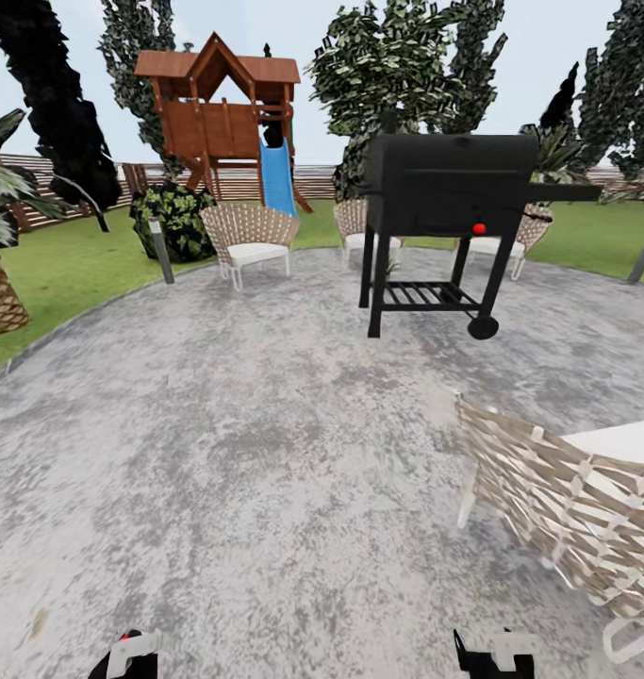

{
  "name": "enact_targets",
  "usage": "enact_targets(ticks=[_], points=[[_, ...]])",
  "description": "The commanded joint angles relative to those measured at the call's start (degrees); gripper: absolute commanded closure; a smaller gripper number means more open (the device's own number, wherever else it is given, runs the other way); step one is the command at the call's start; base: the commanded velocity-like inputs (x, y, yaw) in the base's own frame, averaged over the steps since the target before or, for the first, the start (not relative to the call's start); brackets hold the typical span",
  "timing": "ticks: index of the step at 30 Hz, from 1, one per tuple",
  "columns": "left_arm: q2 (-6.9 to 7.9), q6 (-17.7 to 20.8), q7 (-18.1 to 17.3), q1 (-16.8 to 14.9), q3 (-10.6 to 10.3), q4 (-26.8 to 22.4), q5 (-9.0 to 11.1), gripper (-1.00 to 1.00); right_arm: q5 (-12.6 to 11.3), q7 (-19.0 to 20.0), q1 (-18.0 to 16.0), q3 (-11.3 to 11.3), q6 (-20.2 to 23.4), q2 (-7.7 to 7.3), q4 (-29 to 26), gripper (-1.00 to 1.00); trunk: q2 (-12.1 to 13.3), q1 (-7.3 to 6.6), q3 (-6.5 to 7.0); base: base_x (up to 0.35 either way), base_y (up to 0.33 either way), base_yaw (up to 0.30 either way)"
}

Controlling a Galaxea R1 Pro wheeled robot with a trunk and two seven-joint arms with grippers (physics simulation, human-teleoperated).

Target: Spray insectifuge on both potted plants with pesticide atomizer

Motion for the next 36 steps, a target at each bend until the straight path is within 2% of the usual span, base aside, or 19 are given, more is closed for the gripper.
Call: enact_targets(ticks=[1,9,19,36], points=[[-0.02,-0.2,0.0,-0.1,0.2,0.1,-0.3,1.0,0.5,-0.1,0.0,-0.4,-0.2,0.0,0.0,-1.0,0.0,0.02,-0.01,0.274,0.237,0.277],[-0.02,-0.2,0.0,-0.1,0.2,0.1,-0.3,1.0,0.5,-0.1,0.0,-0.4,-0.2,0.0,0.0,-1.0,0.0,0.02,0.37,0.297,0.183,0.251],[-0.02,-0.2,0.0,-0.1,0.2,0.1,-0.3,1.0,0.5,-0.1,0.0,-0.4,-0.2,0.0,0.0,-1.0,0.0,0.02,0.99,0.334,0.022,0.21],[-0.05,-0.2,0.0,-0.1,0.2,0.1,-0.3,1.0,0.6,-0.1,0.0,-0.4,-0.2,-0.17,0.0,-1.0,0.0,0.02,1.08,0.338,0.0,0.017]])
